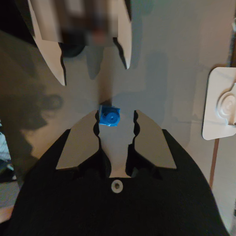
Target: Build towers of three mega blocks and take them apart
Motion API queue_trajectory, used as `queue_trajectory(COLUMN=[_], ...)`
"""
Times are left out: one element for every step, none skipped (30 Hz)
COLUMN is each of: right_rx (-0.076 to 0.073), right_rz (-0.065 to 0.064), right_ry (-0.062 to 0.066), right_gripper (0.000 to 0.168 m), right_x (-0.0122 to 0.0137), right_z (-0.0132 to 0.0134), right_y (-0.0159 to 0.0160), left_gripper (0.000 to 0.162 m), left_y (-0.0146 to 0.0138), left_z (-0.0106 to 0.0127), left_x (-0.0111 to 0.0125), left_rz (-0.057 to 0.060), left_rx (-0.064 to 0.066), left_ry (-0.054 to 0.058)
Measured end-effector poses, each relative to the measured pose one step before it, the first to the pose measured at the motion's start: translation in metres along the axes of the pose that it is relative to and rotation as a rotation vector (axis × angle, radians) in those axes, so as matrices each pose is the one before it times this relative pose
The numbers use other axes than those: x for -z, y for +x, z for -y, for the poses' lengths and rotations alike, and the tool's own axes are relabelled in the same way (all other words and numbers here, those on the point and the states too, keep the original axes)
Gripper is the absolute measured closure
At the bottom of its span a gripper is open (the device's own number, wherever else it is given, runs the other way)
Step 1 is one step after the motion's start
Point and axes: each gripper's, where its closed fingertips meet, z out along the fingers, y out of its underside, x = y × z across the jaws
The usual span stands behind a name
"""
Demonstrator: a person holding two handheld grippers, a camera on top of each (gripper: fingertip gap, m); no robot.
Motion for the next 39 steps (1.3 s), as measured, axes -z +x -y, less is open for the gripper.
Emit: queue_trajectory(right_rx=[-0.0350,-0.0335,-0.0288,-0.0294,-0.0376,-0.0452,-0.0462,-0.0435,-0.0419,-0.0371,-0.0324,-0.0253,-0.0166,-0.0115,-0.0053,-0.0013,-0.0017,-0.0024,-0.0033,-0.0058,-0.0091,-0.0113,-0.0097,-0.0102,-0.0087,-0.0045,-0.0047,-0.0071,-0.0059,-0.0010,0.0016,0.0018,0.0035,0.0063,0.0059,0.0039,0.0042,0.0051,0.0049], right_rz=[-0.0216,-0.0268,-0.0213,-0.0170,-0.0224,-0.0196,-0.0129,-0.0200,-0.0249,-0.0146,-0.0072,-0.0061,-0.0053,-0.0006,0.0086,0.0122,0.0169,0.0180,0.0169,0.0133,0.0131,0.0108,0.0067,-0.0005,0.0030,0.0064,0.0059,0.0016,0.0007,0.0062,0.0051,-0.0004,0.0002,0.0027,0.0002,0.0005,0.0018,0.0009,0.0011], right_ry=[0.0650,0.0611,0.0563,0.0560,0.0589,0.0582,0.0536,0.0545,0.0563,0.0542,0.0507,0.0420,0.0328,0.0239,0.0163,0.0139,0.0133,0.0134,0.0147,0.0178,0.0208,0.0194,0.0162,0.0160,0.0183,0.0176,0.0143,0.0081,0.0041,0.0022,-0.0003,-0.0018,-0.0011,0.0002,-0.0002,-0.0012,-0.0014,-0.0008,-0.0011], right_gripper=[0.110,0.105,0.103,0.101,0.099,0.097,0.095,0.093,0.093,0.091,0.091,0.090,0.089,0.087,0.084,0.081,0.078,0.076,0.074,0.071,0.069,0.068,0.068,0.068,0.067,0.067,0.066,0.067,0.067,0.068,0.068,0.068,0.068,0.068,0.069,0.069,0.070,0.070,0.070], right_x=[0.00738,0.00784,0.00762,0.00730,0.00687,0.00628,0.00537,0.00461,0.00408,0.00340,0.00272,0.00212,0.00146,0.00090,0.00026,0.00003,-0.00009,-0.00021,-0.00011,0.00019,0.00050,0.00068,0.00072,0.00101,0.00158,0.00153,0.00122,0.00069,0.00037,0.00022,-0.00006,-0.00004,-0.00006,0.00000,0.00002,-0.00005,-0.00014,-0.00006,-0.00003], right_z=[0.00510,0.00348,0.00169,0.00048,-0.00034,-0.00150,-0.00300,-0.00345,-0.00357,-0.00371,-0.00380,-0.00428,-0.00496,-0.00531,-0.00543,-0.00512,-0.00459,-0.00420,-0.00407,-0.00358,-0.00283,-0.00245,-0.00234,-0.00062,0.00163,0.00179,0.00098,0.00006,0.00011,0.00037,-0.00005,-0.00024,-0.00018,0.00005,0.00001,-0.00018,-0.00019,-0.00014,-0.00007], right_y=[0.00372,0.00376,0.00256,0.00171,0.00270,0.00257,0.00170,0.00256,0.00268,0.00068,-0.00060,-0.00078,-0.00081,-0.00146,-0.00247,-0.00277,-0.00328,-0.00312,-0.00260,-0.00164,-0.00128,-0.00063,-0.00010,0.00105,0.00039,-0.00020,-0.00029,0.00051,0.00040,-0.00054,-0.00076,-0.00013,-0.00039,-0.00101,-0.00061,-0.00051,-0.00065,-0.00066,-0.00071], left_gripper=[0.064,0.064,0.064,0.064,0.064,0.064,0.064,0.064,0.064,0.064,0.064,0.064,0.064,0.064,0.064,0.064,0.064,0.064,0.064,0.064,0.064,0.064,0.064,0.064,0.063,0.062,0.062,0.061,0.060,0.060,0.060,0.060,0.061,0.062,0.063,0.065,0.068,0.069,0.069], left_y=[-0.00025,-0.00022,-0.00011,-0.00007,-0.00021,-0.00019,-0.00026,-0.00049,-0.00039,-0.00040,-0.00054,-0.00057,-0.00052,-0.00044,-0.00053,-0.00047,-0.00047,-0.00030,-0.00032,-0.00019,-0.00024,-0.00015,0.00001,0.00020,0.00025,0.00041,0.00078,0.00207,0.00323,0.00283,0.00120,-0.00004,-0.00119,-0.00247,-0.00406,-0.00649,-0.00974,-0.01376,-0.01773], left_z=[0.00016,0.00021,0.00019,0.00023,0.00023,0.00023,0.00024,0.00031,0.00053,0.00051,0.00055,0.00037,0.00038,0.00041,0.00068,0.00056,0.00050,0.00060,0.00056,0.00036,0.00009,-0.00003,-0.00020,-0.00005,0.00025,0.00071,0.00095,0.00133,0.00262,0.00429,0.00506,0.00505,0.00522,0.00621,0.00713,0.00735,0.00637,0.00459,0.00197], left_x=[0.00010,0.00009,0.00018,0.00012,0.00015,0.00012,0.00014,0.00026,0.00027,0.00044,0.00029,0.00034,0.00030,0.00035,0.00041,0.00053,0.00049,0.00052,0.00048,0.00030,0.00016,-0.00002,-0.00011,-0.00002,0.00006,0.00072,0.00137,0.00226,0.00324,0.00464,0.00628,0.00791,0.00980,0.01180,0.01370,0.01546,0.01679,0.01755,0.01759], left_rz=[0.0003,0.0002,0.0001,0.0006,0.0006,0.0002,0.0004,0.0007,0.0006,0.0005,0.0011,0.0007,-0.0003,0.0002,0.0013,0.0014,0.0011,0.0013,0.0013,0.0012,0.0011,0.0006,0.0002,0.0000,0.0004,0.0010,-0.0006,-0.0099,-0.0208,-0.0176,-0.0050,0.0037,0.0105,0.0179,0.0255,0.0355,0.0471,0.0592,0.0682], left_rx=[0.0023,0.0017,0.0008,0.0002,0.0003,0.0010,0.0022,0.0030,0.0030,0.0030,0.0037,0.0046,0.0046,0.0042,0.0037,0.0031,0.0027,0.0021,0.0012,0.0008,0.0008,0.0003,-0.0009,-0.0019,-0.0029,-0.0042,-0.0002,0.0121,0.0226,0.0231,0.0175,0.0102,0.0035,-0.0010,-0.0038,-0.0073,-0.0114,-0.0131,-0.0106], left_ry=[0.0019,0.0013,0.0014,0.0017,0.0018,0.0016,0.0018,0.0028,0.0039,0.0043,0.0040,0.0034,0.0032,0.0038,0.0046,0.0049,0.0051,0.0052,0.0047,0.0033,0.0012,-0.0004,-0.0012,-0.0013,-0.0001,0.0015,-0.0012,-0.0085,-0.0062,0.0061,0.0128,0.0095,0.0036,0.0018,0.0006,-0.0049,-0.0146,-0.0266,-0.0384])
